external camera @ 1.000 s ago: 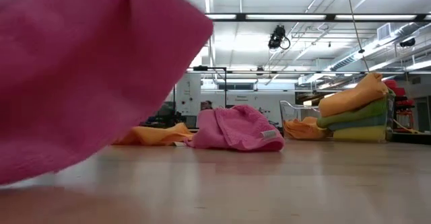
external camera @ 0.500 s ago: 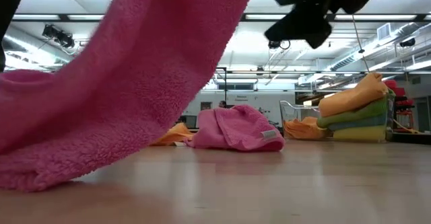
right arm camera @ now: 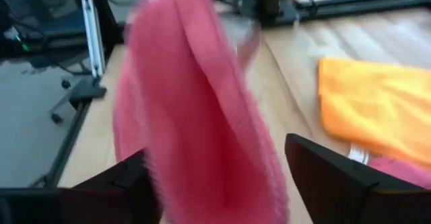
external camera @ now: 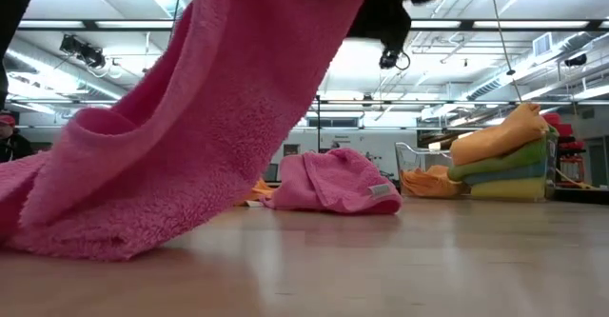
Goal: Fold microfiber towels
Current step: Fold the left pink towel
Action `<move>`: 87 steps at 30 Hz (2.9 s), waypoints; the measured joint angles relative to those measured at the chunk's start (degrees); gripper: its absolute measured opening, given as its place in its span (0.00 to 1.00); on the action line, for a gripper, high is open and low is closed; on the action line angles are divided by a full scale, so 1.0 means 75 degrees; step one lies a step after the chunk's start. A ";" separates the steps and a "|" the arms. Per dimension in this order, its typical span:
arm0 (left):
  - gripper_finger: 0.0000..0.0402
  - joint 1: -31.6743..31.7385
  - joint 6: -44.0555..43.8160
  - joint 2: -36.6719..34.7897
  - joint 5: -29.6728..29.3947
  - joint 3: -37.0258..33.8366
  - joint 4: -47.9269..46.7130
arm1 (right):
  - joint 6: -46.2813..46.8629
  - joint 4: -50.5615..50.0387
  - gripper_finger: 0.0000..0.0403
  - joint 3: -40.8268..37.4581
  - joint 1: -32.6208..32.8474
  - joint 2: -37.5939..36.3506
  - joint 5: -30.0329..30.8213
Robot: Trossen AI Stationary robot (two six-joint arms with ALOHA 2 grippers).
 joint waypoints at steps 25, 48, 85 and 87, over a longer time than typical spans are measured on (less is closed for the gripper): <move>0.11 -0.0877 0.0470 -0.0017 -0.0932 0.0268 0.0790 | 0.1493 -0.4085 0.02 0.1768 0.0147 -0.1028 -0.2879; 0.60 -0.0987 -0.0558 -0.0012 -0.2728 0.0259 0.2730 | 0.4549 -0.6673 0.01 0.3065 0.0021 -0.1246 -0.4784; 0.02 -0.1118 -0.1725 0.0017 -0.0264 0.1531 0.3204 | 0.4329 -0.6422 0.01 0.3784 0.0130 -0.1896 -0.6360; 0.03 -0.1110 -0.1636 0.0081 -0.0234 0.1274 0.3107 | 0.4146 -0.6685 0.01 0.3575 -0.0058 -0.1816 -0.6412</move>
